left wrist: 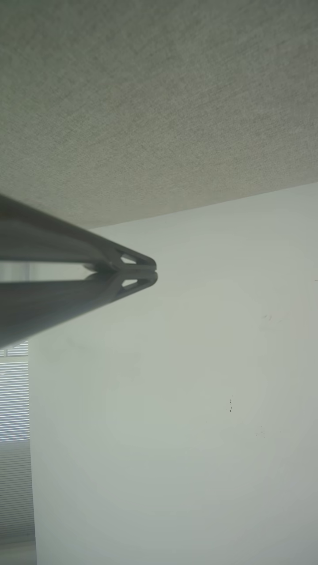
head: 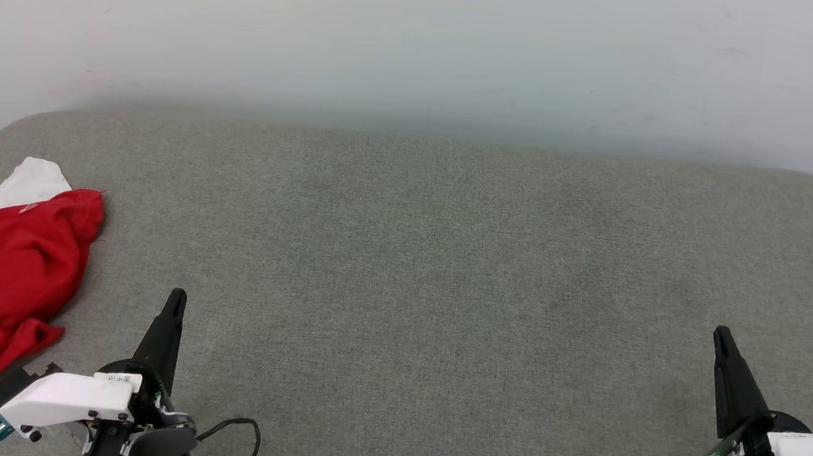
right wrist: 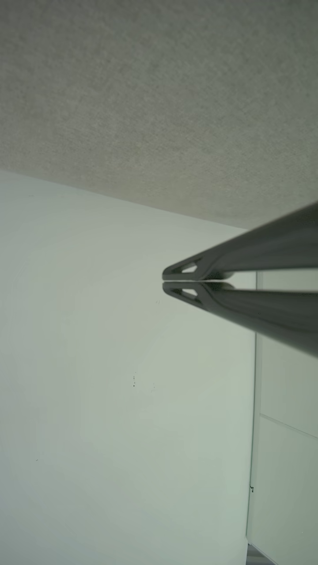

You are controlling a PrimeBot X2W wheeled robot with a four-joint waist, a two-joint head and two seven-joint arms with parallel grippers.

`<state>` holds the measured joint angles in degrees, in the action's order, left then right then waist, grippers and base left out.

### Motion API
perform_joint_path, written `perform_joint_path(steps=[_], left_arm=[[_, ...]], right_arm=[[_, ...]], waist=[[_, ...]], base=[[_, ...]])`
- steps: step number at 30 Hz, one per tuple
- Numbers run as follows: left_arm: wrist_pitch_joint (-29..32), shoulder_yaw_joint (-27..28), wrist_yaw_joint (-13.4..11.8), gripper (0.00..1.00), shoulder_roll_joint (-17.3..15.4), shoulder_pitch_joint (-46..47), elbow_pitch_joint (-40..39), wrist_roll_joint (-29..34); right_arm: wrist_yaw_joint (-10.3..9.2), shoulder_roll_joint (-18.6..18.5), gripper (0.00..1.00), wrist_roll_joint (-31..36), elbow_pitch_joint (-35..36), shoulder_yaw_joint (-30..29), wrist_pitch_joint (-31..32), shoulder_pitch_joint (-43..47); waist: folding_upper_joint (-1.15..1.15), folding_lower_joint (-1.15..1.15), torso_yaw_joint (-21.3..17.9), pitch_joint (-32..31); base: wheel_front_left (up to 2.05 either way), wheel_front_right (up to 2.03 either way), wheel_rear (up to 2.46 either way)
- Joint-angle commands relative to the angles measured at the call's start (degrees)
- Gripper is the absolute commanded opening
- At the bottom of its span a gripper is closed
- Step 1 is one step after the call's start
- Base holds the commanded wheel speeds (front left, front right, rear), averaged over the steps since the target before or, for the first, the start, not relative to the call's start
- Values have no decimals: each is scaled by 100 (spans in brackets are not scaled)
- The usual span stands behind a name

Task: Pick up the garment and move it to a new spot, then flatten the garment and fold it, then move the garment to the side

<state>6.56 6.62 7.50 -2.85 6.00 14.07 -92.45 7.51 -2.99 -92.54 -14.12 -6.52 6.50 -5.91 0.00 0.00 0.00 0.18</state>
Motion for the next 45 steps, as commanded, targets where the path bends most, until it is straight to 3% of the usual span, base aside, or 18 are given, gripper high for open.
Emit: perform_joint_path(steps=[1, 45], left_arm=[[7, 7, 20, 0, 11, 45, -3, 8], [7, 6, 20, 0, 11, 46, -3, 8]], right_arm=[[-4, 21, 0, 28, -4, 4, -4, -72], [-4, 21, 0, 28, -4, 4, -4, -73]], waist=[[0, 0, 0, 0], [0, 0, 0, 0]], base=[[0, 0, 0], [0, 0, 0]])
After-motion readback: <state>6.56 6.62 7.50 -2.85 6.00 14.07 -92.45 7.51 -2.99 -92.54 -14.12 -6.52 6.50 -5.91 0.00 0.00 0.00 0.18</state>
